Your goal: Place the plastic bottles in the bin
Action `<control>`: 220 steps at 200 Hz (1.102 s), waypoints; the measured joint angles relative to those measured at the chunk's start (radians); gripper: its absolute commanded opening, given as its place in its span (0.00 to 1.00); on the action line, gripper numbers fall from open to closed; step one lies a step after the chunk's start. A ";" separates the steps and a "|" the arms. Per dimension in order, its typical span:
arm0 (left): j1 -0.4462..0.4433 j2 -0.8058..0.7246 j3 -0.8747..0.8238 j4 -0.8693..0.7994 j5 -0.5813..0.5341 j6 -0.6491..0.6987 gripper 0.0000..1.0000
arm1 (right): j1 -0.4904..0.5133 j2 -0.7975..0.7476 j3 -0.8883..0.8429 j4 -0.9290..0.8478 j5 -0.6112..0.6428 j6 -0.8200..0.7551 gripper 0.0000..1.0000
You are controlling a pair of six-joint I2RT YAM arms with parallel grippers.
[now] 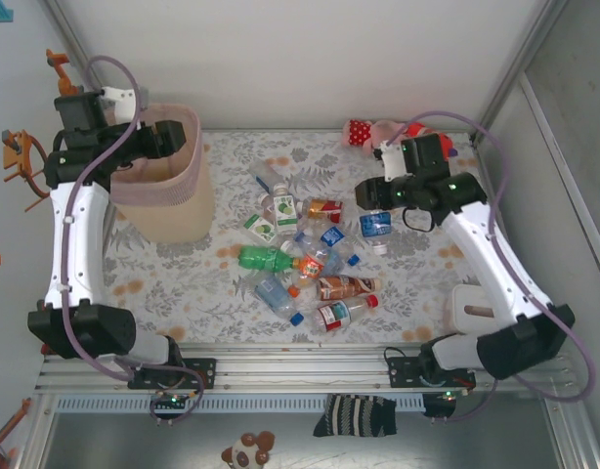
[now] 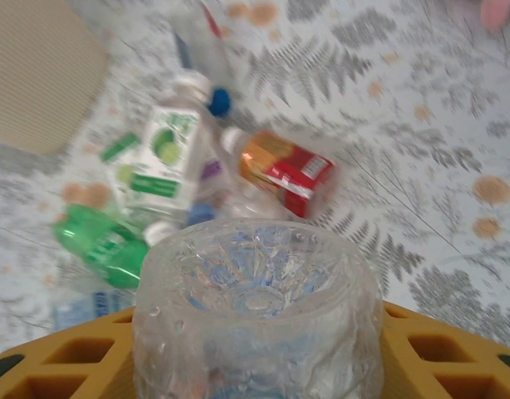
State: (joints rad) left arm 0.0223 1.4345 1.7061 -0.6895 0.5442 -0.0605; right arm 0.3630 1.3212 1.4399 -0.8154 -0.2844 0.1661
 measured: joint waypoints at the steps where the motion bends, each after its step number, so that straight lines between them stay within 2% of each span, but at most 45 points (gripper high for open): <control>1: -0.005 -0.004 -0.002 0.003 0.002 0.000 0.72 | 0.000 -0.006 0.000 0.004 -0.005 0.002 0.52; 38: -0.148 -0.106 -0.104 0.125 0.081 -0.047 0.73 | 0.000 -0.124 -0.003 0.100 -0.109 0.056 0.51; 97: -0.417 -0.217 -0.296 0.419 0.159 -0.180 0.75 | 0.000 -0.304 -0.071 0.371 -0.270 0.151 0.51; 155: -0.680 -0.212 -0.305 0.633 0.163 -0.248 0.79 | 0.000 -0.348 -0.098 0.591 -0.405 0.248 0.51; 220: -0.899 -0.093 -0.262 0.674 0.142 -0.238 0.82 | 0.000 -0.347 -0.098 0.686 -0.469 0.305 0.51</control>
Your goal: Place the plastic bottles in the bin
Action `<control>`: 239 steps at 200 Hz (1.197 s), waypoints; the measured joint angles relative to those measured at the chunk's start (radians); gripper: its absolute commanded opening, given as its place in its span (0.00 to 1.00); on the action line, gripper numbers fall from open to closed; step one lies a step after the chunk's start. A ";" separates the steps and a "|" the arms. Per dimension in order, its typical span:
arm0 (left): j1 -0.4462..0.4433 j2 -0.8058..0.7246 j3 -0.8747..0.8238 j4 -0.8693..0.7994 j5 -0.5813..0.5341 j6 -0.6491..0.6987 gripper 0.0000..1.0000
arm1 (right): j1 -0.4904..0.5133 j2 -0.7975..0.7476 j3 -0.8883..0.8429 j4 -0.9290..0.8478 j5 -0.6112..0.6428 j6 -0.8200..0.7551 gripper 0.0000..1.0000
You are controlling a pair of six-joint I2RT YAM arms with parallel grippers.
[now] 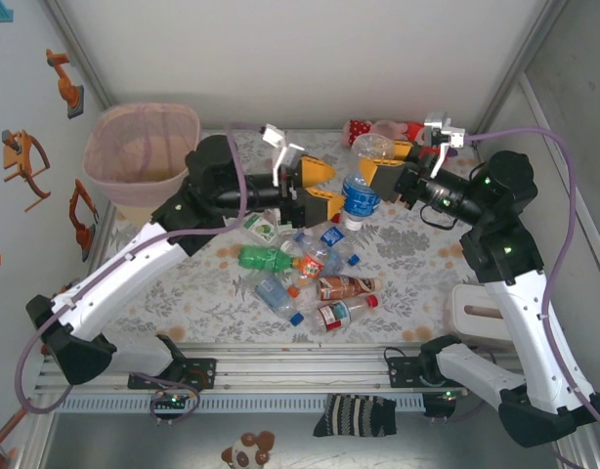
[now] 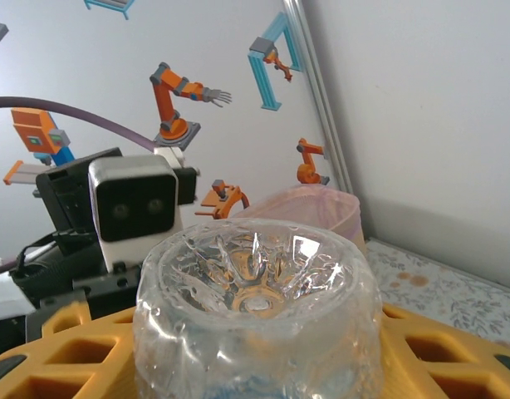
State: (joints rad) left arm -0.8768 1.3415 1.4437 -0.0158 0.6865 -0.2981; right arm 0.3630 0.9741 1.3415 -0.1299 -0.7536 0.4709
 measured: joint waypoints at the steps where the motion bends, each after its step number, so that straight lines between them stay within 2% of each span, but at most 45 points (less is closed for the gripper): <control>1: -0.002 0.002 0.000 0.000 0.000 0.000 0.82 | 0.000 0.000 0.000 0.000 -0.001 0.001 0.51; 32: -0.059 0.071 0.041 0.008 -0.006 0.003 0.82 | 0.000 0.001 0.000 0.010 -0.018 0.005 0.51; 58: -0.085 0.117 0.074 0.012 -0.005 0.008 0.77 | 0.000 0.002 0.000 0.015 -0.021 0.005 0.51; 140: -0.090 0.130 0.082 0.023 -0.008 0.021 0.56 | 0.000 0.001 0.000 0.007 -0.021 0.003 0.51; 173: -0.090 0.130 0.082 0.023 -0.008 0.021 0.55 | 0.000 0.000 0.000 0.006 -0.021 0.001 0.51; 188: -0.091 0.130 0.082 0.023 -0.008 0.021 0.55 | 0.000 0.000 0.000 0.004 -0.020 0.001 0.56; 204: -0.091 0.130 0.082 0.019 -0.009 0.021 0.55 | 0.000 -0.002 0.000 -0.002 -0.016 -0.004 0.68; 219: -0.092 0.129 0.082 0.007 -0.020 0.032 0.55 | 0.000 -0.010 0.000 -0.024 -0.007 -0.017 0.75; 239: -0.091 0.122 0.082 -0.024 -0.050 0.053 0.56 | 0.000 -0.024 0.002 -0.063 0.023 -0.032 0.79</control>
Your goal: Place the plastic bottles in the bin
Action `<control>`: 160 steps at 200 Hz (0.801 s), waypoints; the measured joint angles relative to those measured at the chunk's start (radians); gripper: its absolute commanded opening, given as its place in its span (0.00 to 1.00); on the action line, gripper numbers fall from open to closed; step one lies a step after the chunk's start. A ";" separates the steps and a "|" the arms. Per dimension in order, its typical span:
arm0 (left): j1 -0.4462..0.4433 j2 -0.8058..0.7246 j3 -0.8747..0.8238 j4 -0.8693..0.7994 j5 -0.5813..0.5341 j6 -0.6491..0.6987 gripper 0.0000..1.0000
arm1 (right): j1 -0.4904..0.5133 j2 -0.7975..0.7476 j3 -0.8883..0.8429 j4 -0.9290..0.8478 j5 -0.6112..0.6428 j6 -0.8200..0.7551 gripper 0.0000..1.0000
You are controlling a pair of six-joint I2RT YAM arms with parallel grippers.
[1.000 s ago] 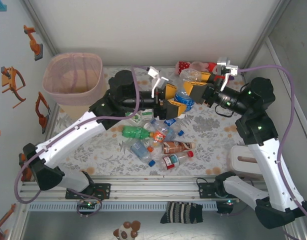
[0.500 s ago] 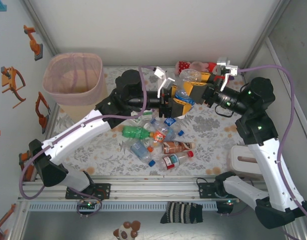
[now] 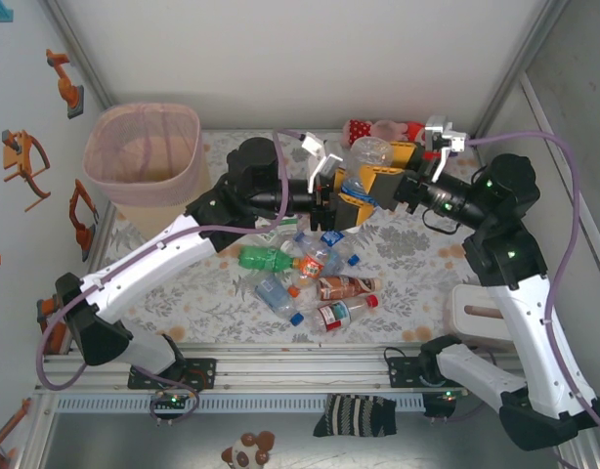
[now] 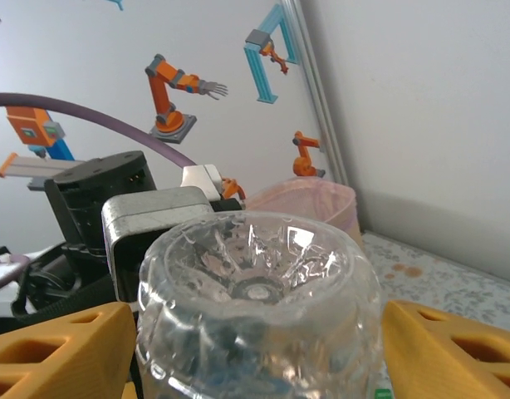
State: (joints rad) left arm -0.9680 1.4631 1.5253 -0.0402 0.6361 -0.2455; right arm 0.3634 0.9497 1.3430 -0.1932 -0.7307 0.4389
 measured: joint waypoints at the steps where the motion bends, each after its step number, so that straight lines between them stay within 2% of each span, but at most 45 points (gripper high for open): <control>1: 0.000 -0.001 0.000 -0.003 -0.002 0.002 0.56 | 0.000 -0.001 0.000 -0.002 0.001 -0.001 0.79; 34: 0.022 -0.027 0.001 -0.079 -0.058 0.034 0.55 | 0.000 -0.037 0.001 -0.065 0.059 -0.031 0.80; 69: 0.120 -0.048 0.045 -0.224 -0.137 0.053 0.55 | 0.000 -0.061 0.010 -0.125 0.117 -0.062 0.79; 116: 0.315 -0.101 0.117 -0.449 -0.244 0.114 0.55 | 0.000 -0.094 0.011 -0.165 0.191 -0.089 0.79; 160: 0.576 -0.116 0.183 -0.621 -0.334 0.180 0.55 | 0.000 -0.090 0.021 -0.208 0.226 -0.111 0.78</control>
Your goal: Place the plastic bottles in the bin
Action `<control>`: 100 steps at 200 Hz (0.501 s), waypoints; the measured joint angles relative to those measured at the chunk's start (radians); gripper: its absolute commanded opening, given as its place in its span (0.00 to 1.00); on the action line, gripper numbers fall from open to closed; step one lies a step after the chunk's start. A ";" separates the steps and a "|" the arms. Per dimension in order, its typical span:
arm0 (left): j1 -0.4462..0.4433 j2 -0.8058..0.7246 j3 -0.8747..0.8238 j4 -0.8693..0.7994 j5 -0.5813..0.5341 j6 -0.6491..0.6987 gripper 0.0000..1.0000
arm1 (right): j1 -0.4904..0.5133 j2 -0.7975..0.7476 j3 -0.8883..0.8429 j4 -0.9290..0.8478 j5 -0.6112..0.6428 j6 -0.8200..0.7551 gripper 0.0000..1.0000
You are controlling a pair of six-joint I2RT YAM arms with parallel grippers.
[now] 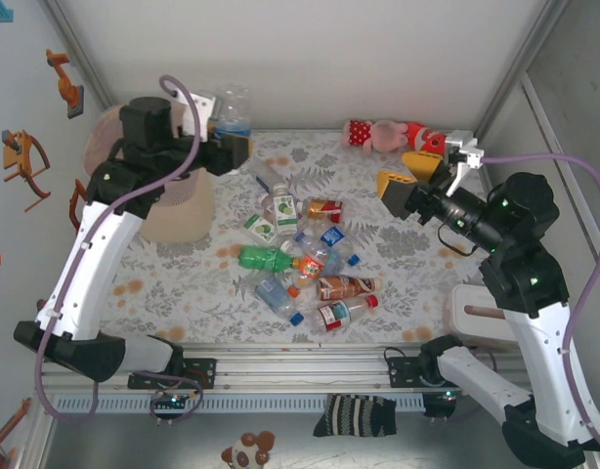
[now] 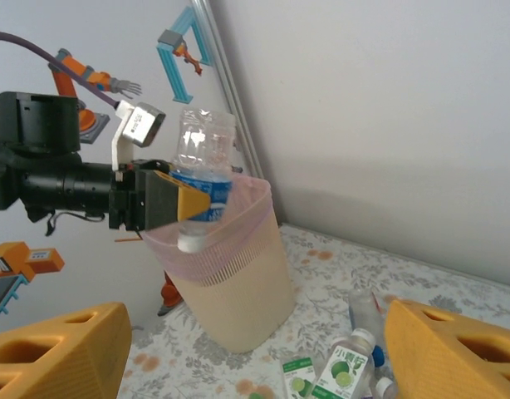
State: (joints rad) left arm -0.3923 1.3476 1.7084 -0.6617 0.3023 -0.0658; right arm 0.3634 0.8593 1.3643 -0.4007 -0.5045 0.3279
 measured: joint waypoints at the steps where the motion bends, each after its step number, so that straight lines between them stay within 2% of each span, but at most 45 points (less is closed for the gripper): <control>1: 0.004 0.000 0.001 -0.002 0.000 0.002 0.55 | 0.000 0.000 0.000 -0.001 0.001 0.000 0.78; 47: 0.227 0.008 0.013 -0.097 -0.094 0.098 0.55 | 0.000 0.019 0.006 -0.063 0.013 -0.029 0.78; 100: 0.367 0.061 0.016 -0.110 -0.235 0.158 0.55 | 0.000 0.026 0.032 -0.119 0.020 -0.057 0.78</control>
State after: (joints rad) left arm -0.0254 1.4082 1.7248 -0.7715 0.0669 0.0917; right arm 0.3634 0.8856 1.3964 -0.5198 -0.4847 0.2707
